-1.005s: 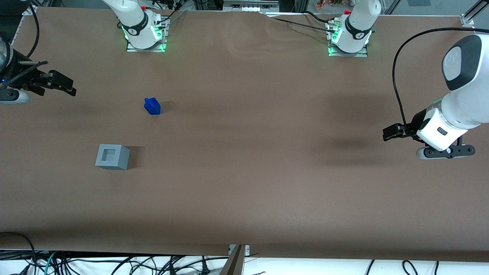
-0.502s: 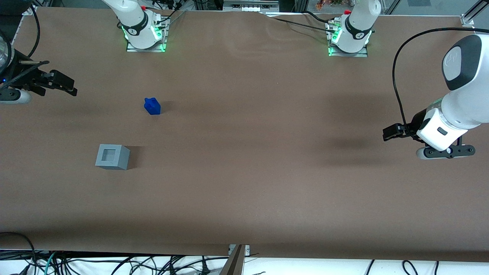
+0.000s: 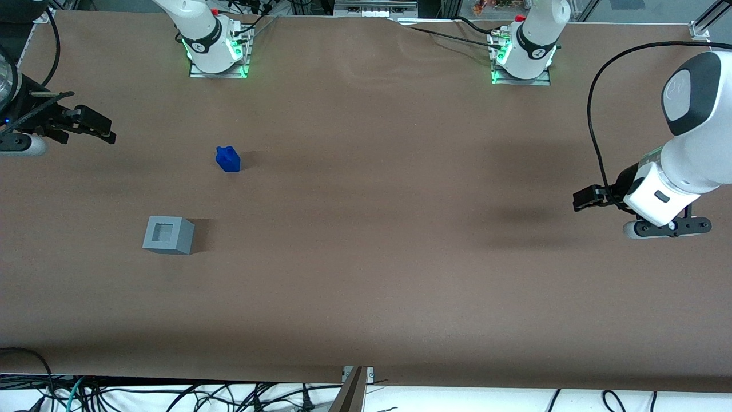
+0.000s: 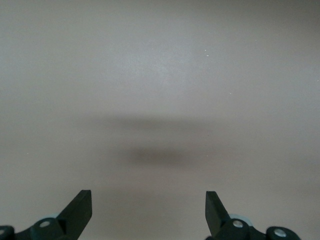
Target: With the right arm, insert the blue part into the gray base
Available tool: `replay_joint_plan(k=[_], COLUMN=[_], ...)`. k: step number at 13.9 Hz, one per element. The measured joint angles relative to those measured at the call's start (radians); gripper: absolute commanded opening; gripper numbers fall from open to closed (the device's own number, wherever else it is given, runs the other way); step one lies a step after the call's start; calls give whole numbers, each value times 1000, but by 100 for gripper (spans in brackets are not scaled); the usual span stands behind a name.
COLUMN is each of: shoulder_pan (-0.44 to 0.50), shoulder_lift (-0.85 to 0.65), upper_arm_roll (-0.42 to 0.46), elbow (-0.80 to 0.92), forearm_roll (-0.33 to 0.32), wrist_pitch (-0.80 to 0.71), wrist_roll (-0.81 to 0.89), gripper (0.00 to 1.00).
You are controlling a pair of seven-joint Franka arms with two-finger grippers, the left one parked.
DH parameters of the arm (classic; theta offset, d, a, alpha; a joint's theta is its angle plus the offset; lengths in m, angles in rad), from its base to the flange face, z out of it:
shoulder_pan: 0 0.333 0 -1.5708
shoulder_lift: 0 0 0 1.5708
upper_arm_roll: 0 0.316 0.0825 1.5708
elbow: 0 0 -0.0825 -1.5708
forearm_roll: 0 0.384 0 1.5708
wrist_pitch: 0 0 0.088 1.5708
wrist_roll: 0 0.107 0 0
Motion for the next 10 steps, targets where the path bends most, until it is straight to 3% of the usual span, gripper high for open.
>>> replay_joint_plan(k=[10], shoulder_pan=[4], shoulder_lift=[0], upper_arm_roll=[9], elbow=[0], forearm_roll=[0], wrist_pitch=[-1], wrist_roll=[0], gripper=[99])
